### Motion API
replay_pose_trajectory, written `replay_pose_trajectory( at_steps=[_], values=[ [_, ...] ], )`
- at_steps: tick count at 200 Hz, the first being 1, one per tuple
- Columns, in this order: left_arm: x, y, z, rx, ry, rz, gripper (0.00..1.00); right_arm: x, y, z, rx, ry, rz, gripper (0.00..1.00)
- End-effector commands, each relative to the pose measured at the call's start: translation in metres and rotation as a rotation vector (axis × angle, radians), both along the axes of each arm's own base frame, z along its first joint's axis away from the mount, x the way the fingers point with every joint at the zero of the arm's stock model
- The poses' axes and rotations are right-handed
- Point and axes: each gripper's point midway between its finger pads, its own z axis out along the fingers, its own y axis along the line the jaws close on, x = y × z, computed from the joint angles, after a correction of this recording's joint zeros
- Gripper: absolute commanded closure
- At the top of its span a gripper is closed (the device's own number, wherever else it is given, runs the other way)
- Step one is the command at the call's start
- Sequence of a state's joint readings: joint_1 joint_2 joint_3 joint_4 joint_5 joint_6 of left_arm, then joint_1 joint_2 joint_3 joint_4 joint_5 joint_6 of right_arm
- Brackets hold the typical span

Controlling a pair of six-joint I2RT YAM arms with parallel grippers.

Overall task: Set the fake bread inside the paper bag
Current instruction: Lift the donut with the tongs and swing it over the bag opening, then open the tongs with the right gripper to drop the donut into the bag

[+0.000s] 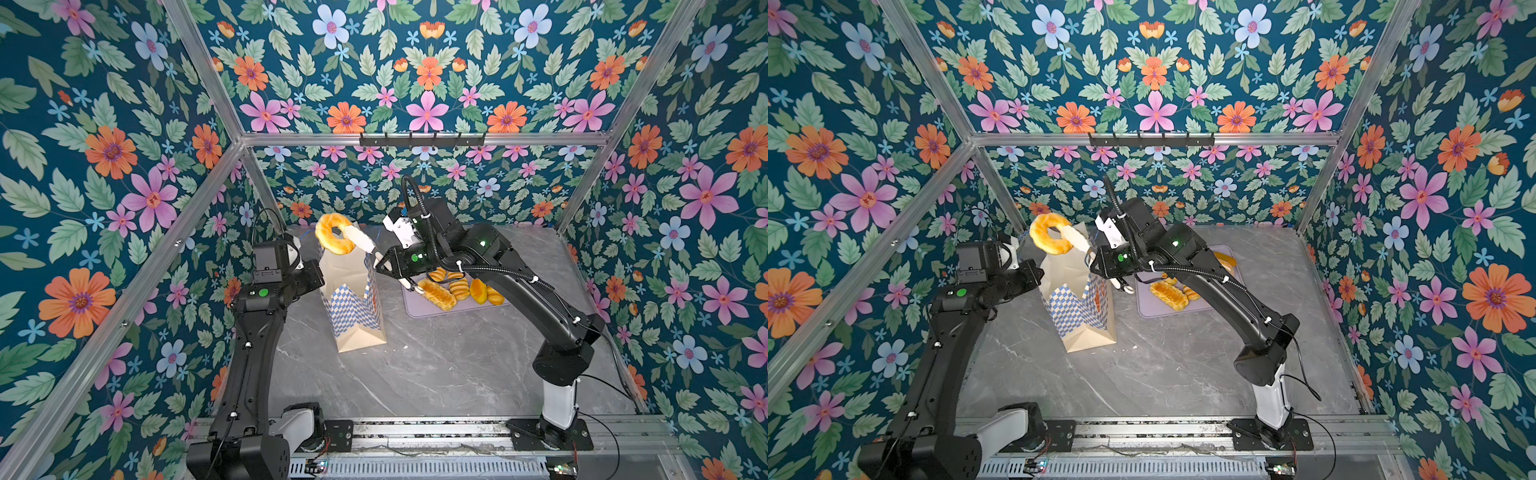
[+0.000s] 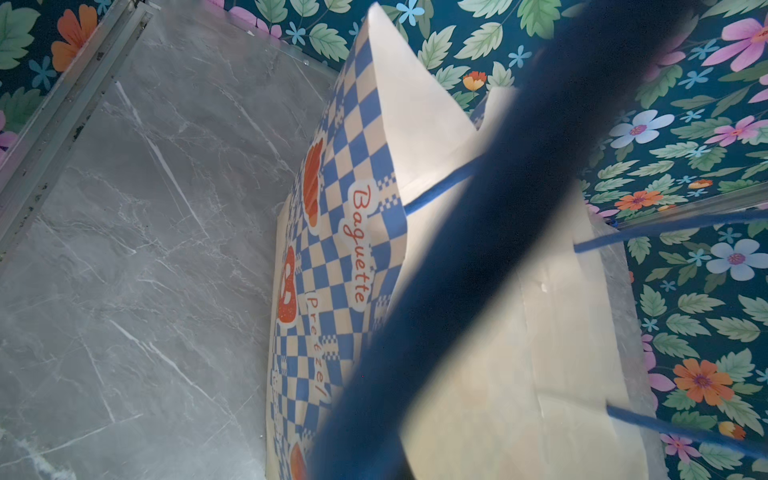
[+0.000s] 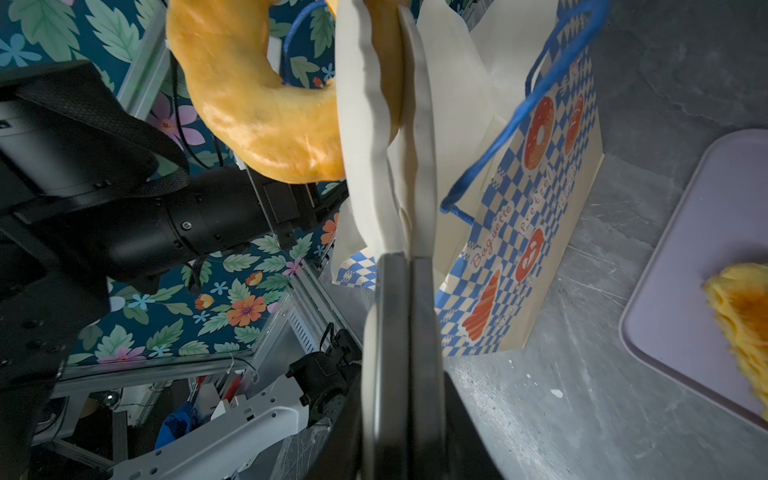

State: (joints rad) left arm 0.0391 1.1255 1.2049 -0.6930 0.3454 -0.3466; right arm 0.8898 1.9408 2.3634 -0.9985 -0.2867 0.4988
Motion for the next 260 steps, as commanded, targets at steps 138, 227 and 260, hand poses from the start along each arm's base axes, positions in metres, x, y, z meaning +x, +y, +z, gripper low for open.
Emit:
replay_pose_trajectory(
  at_steps=[138,227,260],
  values=[
    [-0.001,0.002,0.005,0.002,-0.013,0.015,0.98,0.016,-0.014,-0.061,-0.231,0.03,-0.068,0.79],
    [0.0,0.003,0.005,0.005,-0.011,0.018,0.98,0.015,-0.022,-0.06,-0.247,0.018,-0.08,0.67],
    [0.0,0.003,0.006,0.004,-0.012,0.017,0.99,0.014,-0.02,-0.058,-0.233,0.022,-0.072,0.6]
  ],
)
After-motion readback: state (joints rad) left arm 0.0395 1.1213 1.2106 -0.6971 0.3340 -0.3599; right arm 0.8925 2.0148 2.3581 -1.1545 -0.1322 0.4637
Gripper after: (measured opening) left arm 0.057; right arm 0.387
